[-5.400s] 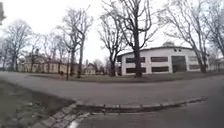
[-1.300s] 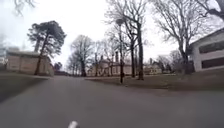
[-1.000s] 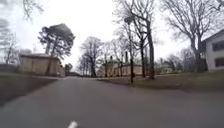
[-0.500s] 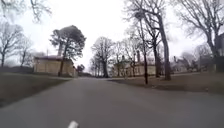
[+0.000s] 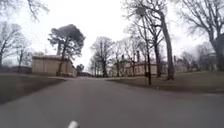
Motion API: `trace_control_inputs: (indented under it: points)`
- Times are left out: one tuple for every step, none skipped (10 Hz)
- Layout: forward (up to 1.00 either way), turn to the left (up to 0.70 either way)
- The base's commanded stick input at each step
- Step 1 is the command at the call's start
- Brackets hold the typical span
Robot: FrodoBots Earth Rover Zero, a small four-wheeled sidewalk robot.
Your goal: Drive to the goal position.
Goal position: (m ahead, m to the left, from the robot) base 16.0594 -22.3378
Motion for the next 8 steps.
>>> trace_control_inputs:
  points:
    - [-0.08,0.01]
    - [0.00,0.00]
    - [0.00,0.00]
    - [0.00,0.00]
    - [0.00,0.00]
    - [0.00,0.00]
    - [0.00,0.00]
    - [0.00,0.00]
